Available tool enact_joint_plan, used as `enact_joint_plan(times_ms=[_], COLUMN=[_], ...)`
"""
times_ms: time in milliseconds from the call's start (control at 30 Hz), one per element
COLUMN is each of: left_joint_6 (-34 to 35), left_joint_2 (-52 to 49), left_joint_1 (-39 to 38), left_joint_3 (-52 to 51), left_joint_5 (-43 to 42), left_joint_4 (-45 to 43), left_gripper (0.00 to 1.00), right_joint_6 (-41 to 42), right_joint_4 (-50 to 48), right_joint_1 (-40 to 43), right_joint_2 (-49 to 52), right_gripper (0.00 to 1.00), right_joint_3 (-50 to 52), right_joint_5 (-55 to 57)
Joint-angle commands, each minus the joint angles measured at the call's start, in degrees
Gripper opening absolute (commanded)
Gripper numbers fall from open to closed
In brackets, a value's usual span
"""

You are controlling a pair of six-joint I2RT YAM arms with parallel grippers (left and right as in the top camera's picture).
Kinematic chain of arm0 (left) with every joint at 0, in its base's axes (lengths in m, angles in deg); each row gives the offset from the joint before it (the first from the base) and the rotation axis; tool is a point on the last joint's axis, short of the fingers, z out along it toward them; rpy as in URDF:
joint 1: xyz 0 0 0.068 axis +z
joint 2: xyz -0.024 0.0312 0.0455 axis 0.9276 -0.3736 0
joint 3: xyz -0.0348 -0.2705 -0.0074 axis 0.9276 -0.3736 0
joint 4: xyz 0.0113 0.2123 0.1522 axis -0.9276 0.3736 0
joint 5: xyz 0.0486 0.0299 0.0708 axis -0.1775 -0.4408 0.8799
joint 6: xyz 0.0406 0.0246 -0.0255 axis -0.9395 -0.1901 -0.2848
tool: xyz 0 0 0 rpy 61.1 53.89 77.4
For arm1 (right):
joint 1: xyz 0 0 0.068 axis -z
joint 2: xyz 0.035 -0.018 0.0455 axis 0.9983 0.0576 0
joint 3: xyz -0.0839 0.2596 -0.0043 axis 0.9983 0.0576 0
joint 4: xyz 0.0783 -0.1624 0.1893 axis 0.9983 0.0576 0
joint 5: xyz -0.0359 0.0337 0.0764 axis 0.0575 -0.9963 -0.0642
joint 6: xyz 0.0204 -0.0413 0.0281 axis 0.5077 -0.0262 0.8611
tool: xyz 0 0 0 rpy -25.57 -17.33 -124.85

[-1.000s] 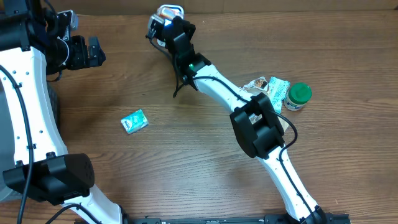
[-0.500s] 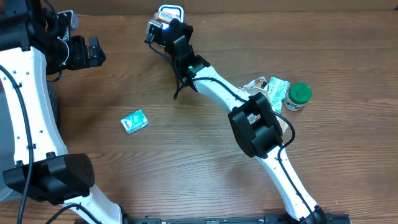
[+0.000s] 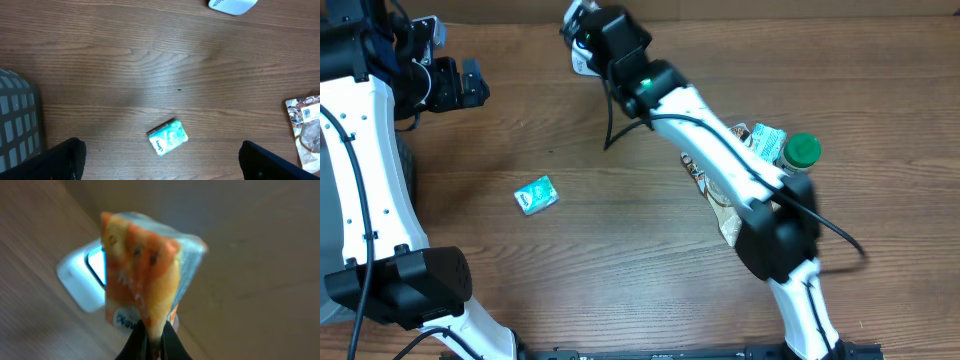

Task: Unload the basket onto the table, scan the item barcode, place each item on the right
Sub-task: 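Carry the orange box right and lower it near the jar, then open the right gripper and raise it away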

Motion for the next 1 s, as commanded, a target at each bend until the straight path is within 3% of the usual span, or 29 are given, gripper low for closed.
enact_joint_plan(times_ms=[0,133,267,400,667,800,867,933,967], left_joint_6=[-0.9,-0.9,-0.9,-0.9,-0.9,-0.9,-0.9,-0.9,-0.9], left_joint_2=[0.2,0.2,0.2,0.2,0.2,0.2,0.2,0.2,0.2], left_joint_1=[-0.1,-0.1,-0.1,-0.3,-0.5,-0.5,-0.5,-0.5,-0.5], left_joint_3=[0.3,0.3,0.3,0.3,0.3,0.3,0.3,0.3,0.3], left_joint_5=[-0.5,-0.5,-0.5,-0.5,-0.5,-0.5,-0.5,-0.5,-0.5], left_joint_4=[-0.1,-0.1,-0.2,-0.1,-0.1,-0.1,-0.1,-0.1,-0.1], left_gripper=[0.99,1.0,1.0,0.99,1.0,1.0,1.0,1.0,1.0], right_joint_6=[23.1,37.3,40.0,42.6,47.7,47.7,47.6,47.6,47.6], right_joint_4=[8.6,24.7,40.6,50.4,45.1,43.6,43.9,43.9,44.0], right_joint_1=[-0.1,0.8,2.3,5.2,17.9,23.1,25.5,26.9,27.4], right_joint_2=[-9.3,-14.6,-15.1,-15.0,-15.0,-15.0,-15.0,-15.0,-15.0], right_gripper=[0.04,0.04,0.04,0.04,0.04,0.05,0.13,0.36,0.55], right_joint_3=[-0.7,-0.7,-0.3,5.5,24.5,28.9,29.1,29.1,29.1], right_joint_5=[-8.2,-14.5,-18.0,-18.0,-19.6,-20.6,-20.6,-20.6,-20.6])
